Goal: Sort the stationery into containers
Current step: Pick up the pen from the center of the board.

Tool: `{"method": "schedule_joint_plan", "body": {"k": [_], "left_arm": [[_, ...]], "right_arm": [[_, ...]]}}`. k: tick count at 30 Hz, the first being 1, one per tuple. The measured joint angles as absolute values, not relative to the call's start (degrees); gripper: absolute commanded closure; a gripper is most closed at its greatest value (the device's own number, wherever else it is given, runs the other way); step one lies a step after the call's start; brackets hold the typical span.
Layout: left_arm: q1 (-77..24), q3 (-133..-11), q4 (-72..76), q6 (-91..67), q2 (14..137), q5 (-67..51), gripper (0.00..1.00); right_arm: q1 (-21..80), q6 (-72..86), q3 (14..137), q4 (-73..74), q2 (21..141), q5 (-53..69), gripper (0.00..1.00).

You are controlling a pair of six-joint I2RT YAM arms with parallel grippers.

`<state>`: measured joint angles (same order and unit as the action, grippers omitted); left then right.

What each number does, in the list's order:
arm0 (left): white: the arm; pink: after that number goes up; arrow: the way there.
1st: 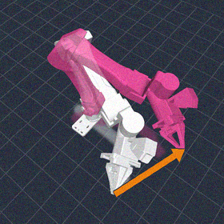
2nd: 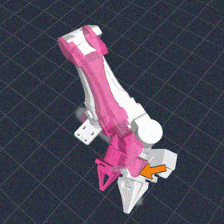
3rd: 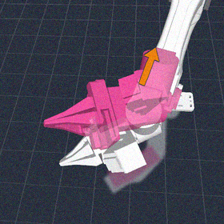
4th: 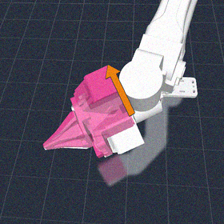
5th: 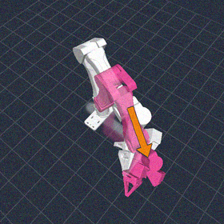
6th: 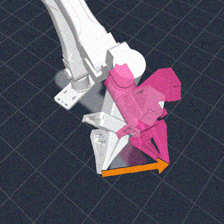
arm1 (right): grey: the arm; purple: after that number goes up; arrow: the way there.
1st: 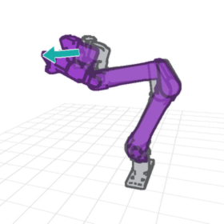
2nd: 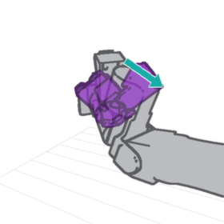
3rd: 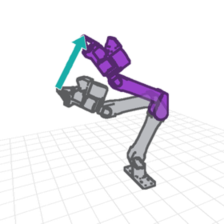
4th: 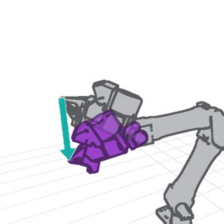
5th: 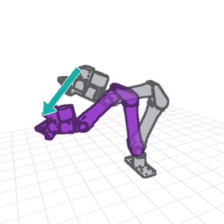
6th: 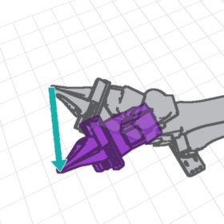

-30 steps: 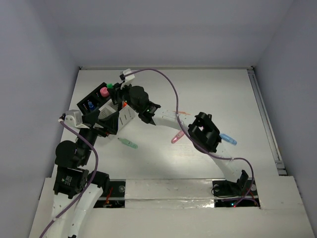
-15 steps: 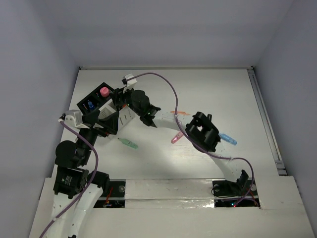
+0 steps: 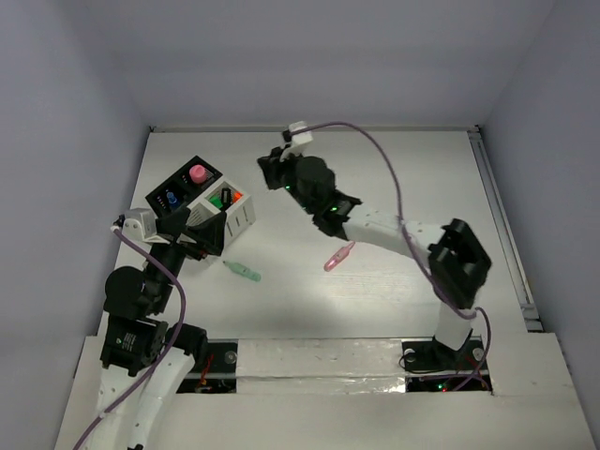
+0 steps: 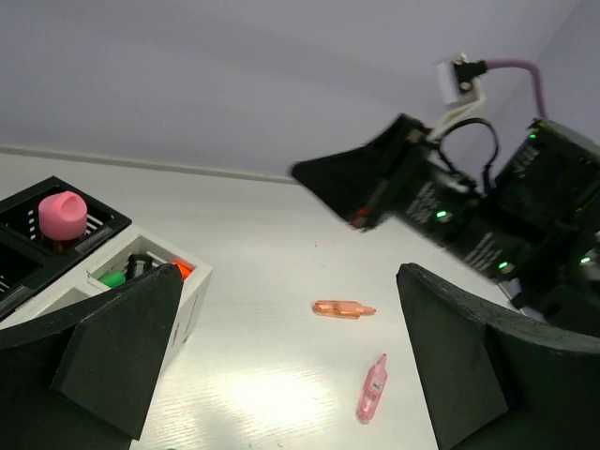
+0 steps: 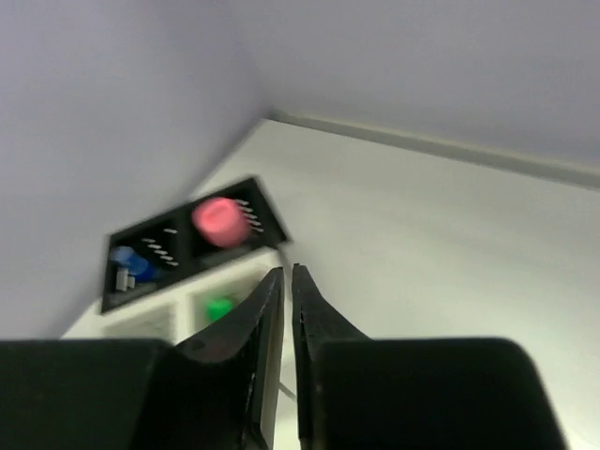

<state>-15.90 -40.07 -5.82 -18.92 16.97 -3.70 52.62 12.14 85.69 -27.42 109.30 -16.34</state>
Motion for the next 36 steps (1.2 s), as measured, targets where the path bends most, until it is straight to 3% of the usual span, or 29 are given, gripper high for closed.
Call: {"method": "schedule_joint_plan", "body": {"k": [3, 4, 5, 6, 9, 12, 17, 29, 35, 36], "left_arm": [[-16.7, -40.0, -5.8, -18.9, 16.4, -3.9, 0.01], [-17.0, -40.0, -5.8, -18.9, 16.1, -3.9, 0.01], [-17.6, -40.0, -5.8, -18.9, 15.7, -3.9, 0.01], [-18.0, -40.0, -5.8, -18.9, 15.4, -3.9, 0.01], [-19.5, -39.9, -5.8, -18.8, 14.8, -4.1, 0.01], [-20.2, -39.9, -5.8, -18.7, 14.0, -4.1, 0.01], [-20.3, -39.9, -5.8, -18.5, 12.6, -4.0, 0.01], [-20.7, -39.9, -5.9, -18.5, 12.3, -4.0, 0.01], [-20.7, -39.9, -5.9, -18.5, 12.3, -4.0, 0.01], [-20.7, -39.9, -5.9, -18.5, 12.3, -4.0, 0.01]], "right_arm": [[46.5, 17.1, 77.0, -20.2, 99.4, -17.8, 0.87], [43.5, 18.8, 74.1, -17.4, 96.5, -18.4, 0.75], [38.3, 21.5, 69.6, -12.4, 92.8, -19.6, 0.75], [34.8, 23.0, 66.6, -10.6, 91.0, -21.4, 0.56], [27.9, 26.0, 55.0, -2.3, 83.9, -25.2, 0.29], [24.1, 27.3, 50.3, 7.3, 81.5, -26.6, 0.23], [21.0, 27.9, 50.3, 13.2, 83.9, -25.6, 0.22], [15.0, 26.5, 53.8, 15.9, 95.9, -17.8, 0.36], [14.6, 25.3, 57.8, 15.9, 99.7, -15.7, 0.62], [14.5, 25.2, 58.1, 15.9, 99.9, -15.6, 0.73]]}}
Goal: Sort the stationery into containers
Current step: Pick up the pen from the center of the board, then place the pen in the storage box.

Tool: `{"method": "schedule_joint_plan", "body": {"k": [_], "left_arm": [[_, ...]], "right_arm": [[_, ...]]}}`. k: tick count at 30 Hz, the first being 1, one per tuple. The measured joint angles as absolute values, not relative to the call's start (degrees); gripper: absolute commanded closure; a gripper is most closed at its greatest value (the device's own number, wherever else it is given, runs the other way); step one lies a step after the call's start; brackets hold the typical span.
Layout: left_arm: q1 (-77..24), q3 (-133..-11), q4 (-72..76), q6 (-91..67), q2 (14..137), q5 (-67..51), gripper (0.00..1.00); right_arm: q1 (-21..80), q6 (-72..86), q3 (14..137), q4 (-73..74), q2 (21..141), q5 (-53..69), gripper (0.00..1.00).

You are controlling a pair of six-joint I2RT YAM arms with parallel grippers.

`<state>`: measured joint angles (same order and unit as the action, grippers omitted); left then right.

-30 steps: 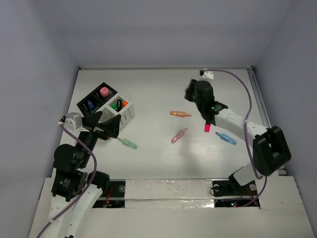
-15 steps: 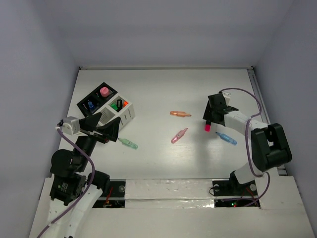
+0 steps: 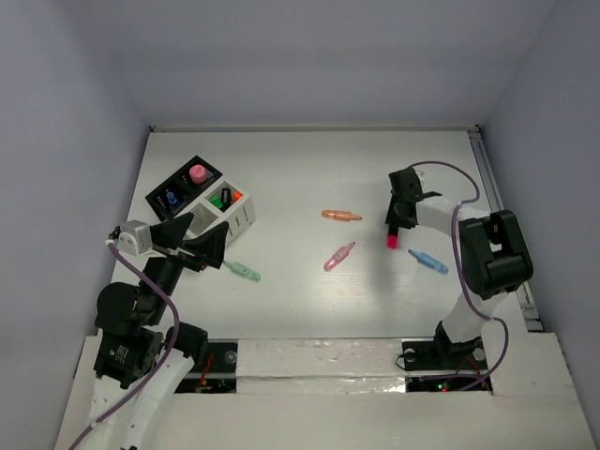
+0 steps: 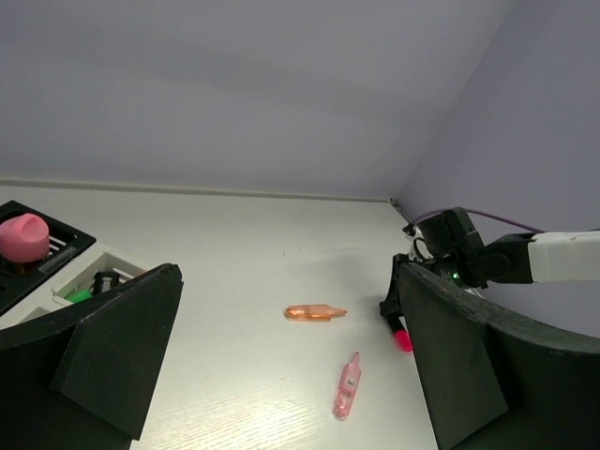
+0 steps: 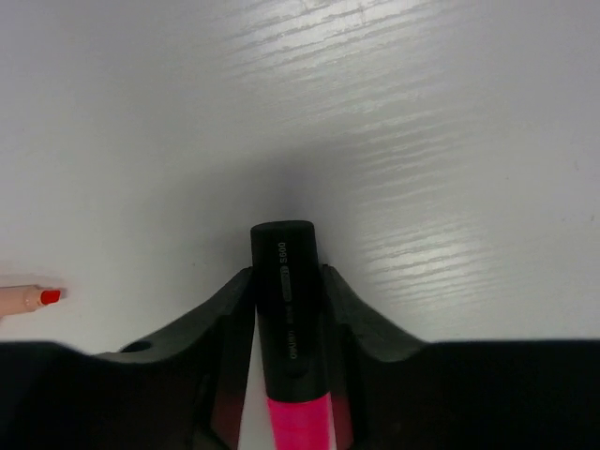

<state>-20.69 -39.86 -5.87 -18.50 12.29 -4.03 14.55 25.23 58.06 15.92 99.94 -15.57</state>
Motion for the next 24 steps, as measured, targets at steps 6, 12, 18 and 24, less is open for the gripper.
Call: {"method": "schedule_joint_plan", "body": {"k": [6, 12, 18, 24], "left_arm": [[-20.7, -39.9, -5.9, -18.5, 12.3, -4.0, 0.01], [-20.7, -39.9, -5.8, -18.5, 12.3, -4.1, 0.01], [-20.7, -39.9, -5.8, -18.5, 13.0, -4.1, 0.01], [-20.4, -39.9, -5.9, -18.5, 14.1, -4.0, 0.01]], "right_arm": [[14.2, 24.8, 58.5, 15.9, 100.1, -14.4, 0.94], [18.0, 22.9, 59.2, 15.8, 93.0, -13.6, 0.93], [32.4, 21.1, 70.9, 6.5, 89.5, -13.5, 0.92], [44.2, 19.3, 85.6, -9.6, 100.9, -11.3, 0.93]]}}
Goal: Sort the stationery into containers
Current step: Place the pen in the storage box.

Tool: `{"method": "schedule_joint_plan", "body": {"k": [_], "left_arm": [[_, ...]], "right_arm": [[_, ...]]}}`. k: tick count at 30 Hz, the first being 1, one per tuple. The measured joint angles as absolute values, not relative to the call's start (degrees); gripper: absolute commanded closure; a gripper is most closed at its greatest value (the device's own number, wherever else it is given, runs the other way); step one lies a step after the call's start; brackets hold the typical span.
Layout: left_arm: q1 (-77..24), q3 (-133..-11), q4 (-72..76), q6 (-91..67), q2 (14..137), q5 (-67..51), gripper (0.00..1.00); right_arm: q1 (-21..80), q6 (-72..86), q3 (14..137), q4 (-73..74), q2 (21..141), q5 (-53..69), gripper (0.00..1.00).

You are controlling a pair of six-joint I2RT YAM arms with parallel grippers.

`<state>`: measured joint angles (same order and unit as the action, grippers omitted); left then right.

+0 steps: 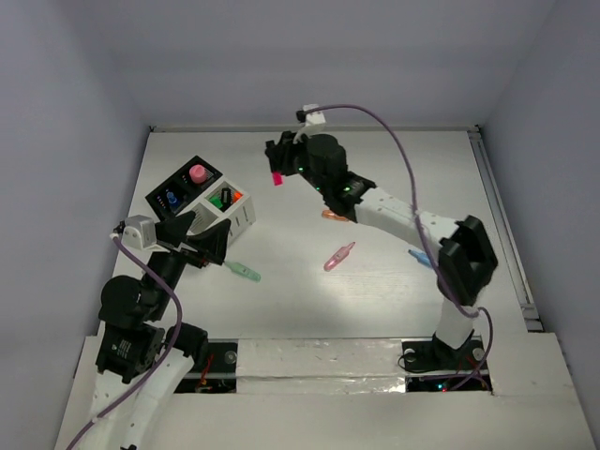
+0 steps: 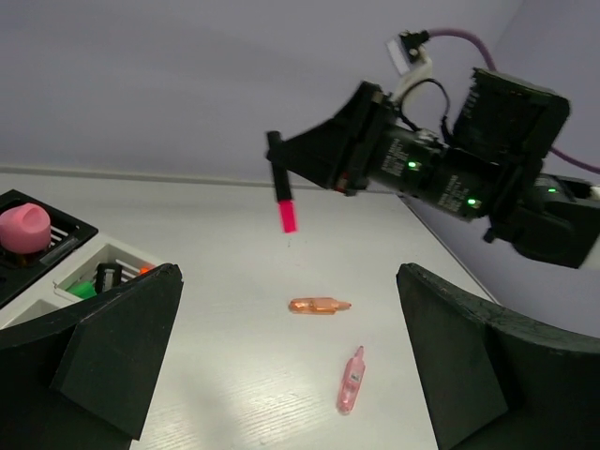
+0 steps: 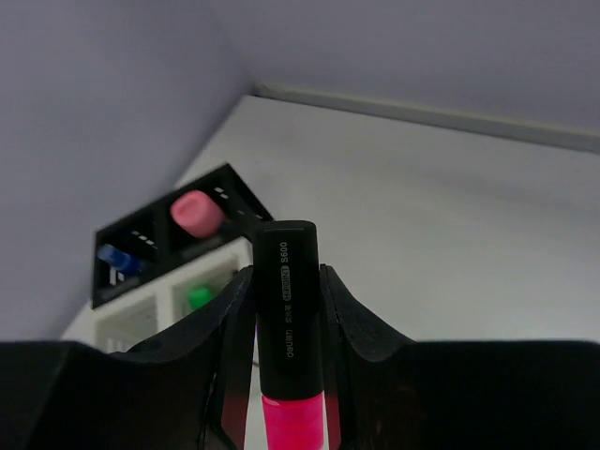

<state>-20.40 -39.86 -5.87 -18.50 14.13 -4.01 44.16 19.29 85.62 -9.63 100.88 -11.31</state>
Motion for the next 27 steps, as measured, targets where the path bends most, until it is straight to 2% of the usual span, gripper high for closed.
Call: {"method": "schedule_joint_plan", "body": {"k": [5, 11, 18, 23, 24, 27], "left_arm": [[-19.9, -39.9, -5.9, -18.5, 14.4, -3.6, 0.01], [-19.7, -39.9, -5.9, -18.5, 14.9, -3.1, 0.01], [-19.7, -39.9, -6.0, -18.5, 14.9, -3.0, 0.01], [-19.4, -39.9, -6.0, -18.5, 14.9, -3.0, 0.01], [-19.4, -39.9, -6.0, -18.5, 14.9, -3.0, 0.01], [-19.2, -39.9, -6.0, -18.5, 14.9, -3.0, 0.01]], "right_arm": [[47.8, 19.6, 96.1, -18.5, 115.2, -8.2, 0.92], [50.9, 17.6, 107.4, -21.9, 128.8, -5.7, 0.91], [53.0, 15.7, 116.3, -21.9, 135.5, -5.3, 0.90], [53.4, 14.2, 116.0, -22.2, 136.0, -5.5, 0.78], [53.4, 14.0, 115.3, -23.0, 135.9, -5.6, 0.69], [53.6, 13.5, 113.4, -24.3, 135.9, -5.6, 0.53]]}}
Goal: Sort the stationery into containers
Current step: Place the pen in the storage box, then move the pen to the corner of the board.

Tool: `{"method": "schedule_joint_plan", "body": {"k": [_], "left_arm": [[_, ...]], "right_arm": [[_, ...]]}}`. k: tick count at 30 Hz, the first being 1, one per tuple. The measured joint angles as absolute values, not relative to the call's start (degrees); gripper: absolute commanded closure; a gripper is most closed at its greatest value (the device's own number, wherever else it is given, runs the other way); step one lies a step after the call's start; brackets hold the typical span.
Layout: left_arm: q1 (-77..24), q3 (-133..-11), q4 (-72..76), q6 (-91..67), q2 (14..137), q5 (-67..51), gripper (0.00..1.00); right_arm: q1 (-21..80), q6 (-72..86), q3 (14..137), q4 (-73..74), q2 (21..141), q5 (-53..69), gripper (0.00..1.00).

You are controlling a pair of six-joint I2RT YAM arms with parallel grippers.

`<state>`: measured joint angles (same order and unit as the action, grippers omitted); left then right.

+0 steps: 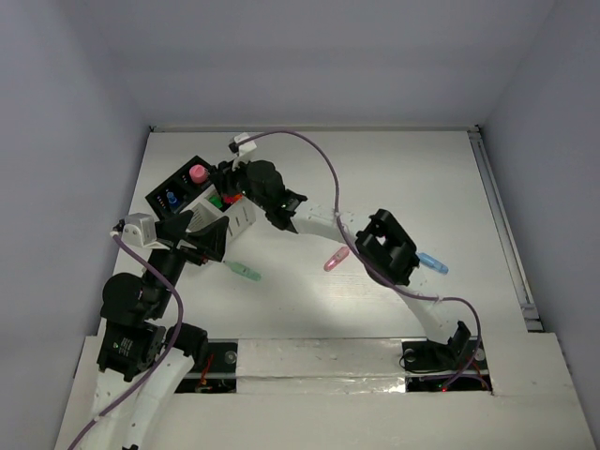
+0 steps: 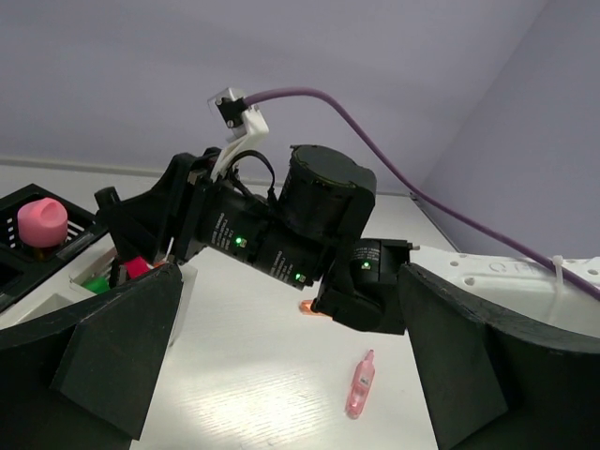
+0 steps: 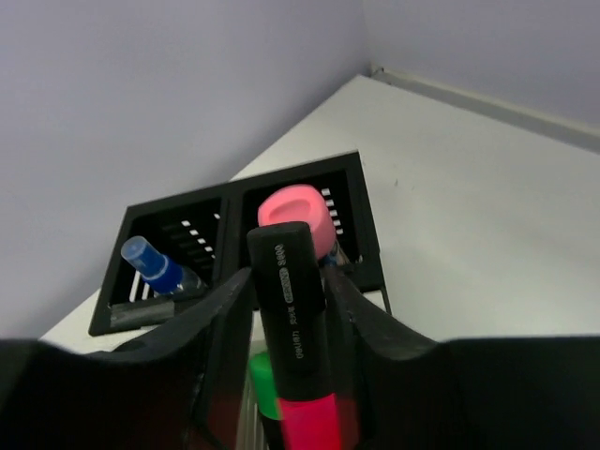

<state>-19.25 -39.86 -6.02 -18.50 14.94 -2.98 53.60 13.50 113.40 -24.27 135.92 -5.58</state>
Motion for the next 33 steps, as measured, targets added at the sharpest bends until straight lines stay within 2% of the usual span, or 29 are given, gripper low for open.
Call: {"method": "schedule_joint_plan", "body": {"k": [1, 4, 8, 9, 12, 13, 16, 21, 24, 27, 28, 29, 31, 33], "left_arm": [[-19.2, -39.9, -6.0, -18.5, 14.9, -3.0, 0.01], [-18.9, -39.9, -6.0, -18.5, 14.9, -3.0, 0.01], [-18.6, -39.9, -6.0, -18.5, 15.0, -3.0, 0.01], [-18.6, -39.9, -6.0, -18.5, 15.0, -3.0, 0.01], [-18.6, -39.9, -6.0, -18.5, 15.0, -3.0, 0.01], [-18.6, -39.9, -6.0, -18.5, 15.1, -3.0, 0.01], [-18.6, -39.9, -6.0, -18.5, 15.2, -3.1, 0.01], [-18.6, -39.9, -5.9, -18.5, 15.3, -3.7, 0.01], [-18.6, -39.9, -5.8, -18.5, 15.7, -4.3, 0.01], [-18.6, -39.9, -5.8, -18.5, 17.0, -5.2, 0.01], [-18.6, -39.9, -5.8, -18.5, 17.5, -5.7, 0.01], [-18.6, -39.8, -5.8, -18.6, 18.0, -6.0, 0.01], [-18.6, -39.7, -5.7, -19.0, 19.1, -7.0, 0.01], [-18.6, -39.4, -5.2, -19.7, 20.0, -8.4, 0.01]], "right_arm": [[53.6, 13.3, 112.9, -24.4, 135.9, -5.6, 0.45], [53.7, 12.4, 111.3, -24.4, 135.6, -5.5, 0.33], [53.8, 11.3, 107.4, -24.6, 132.2, -5.6, 0.34], [53.8, 11.0, 105.5, -24.7, 130.3, -5.8, 0.36], [53.8, 9.4, 96.6, -25.2, 121.7, -8.0, 0.59], [53.8, 9.0, 93.9, -25.3, 118.6, -9.1, 0.72], [53.1, 9.0, 84.4, -24.0, 108.0, -12.9, 0.90], [49.1, 14.1, 71.5, -15.7, 94.5, -17.5, 0.96], [45.0, 18.3, 63.0, -8.4, 88.9, -18.2, 0.90], [42.9, 21.8, 56.1, -0.3, 85.8, -18.5, 0.60], [42.8, 23.1, 54.0, 2.7, 85.0, -18.4, 0.42], [42.9, 24.4, 52.7, 5.3, 84.3, -17.9, 0.34], [43.3, 26.0, 50.8, 9.1, 83.4, -17.1, 0.21], [43.6, 27.6, 49.8, 11.3, 82.9, -16.4, 0.20]]}}
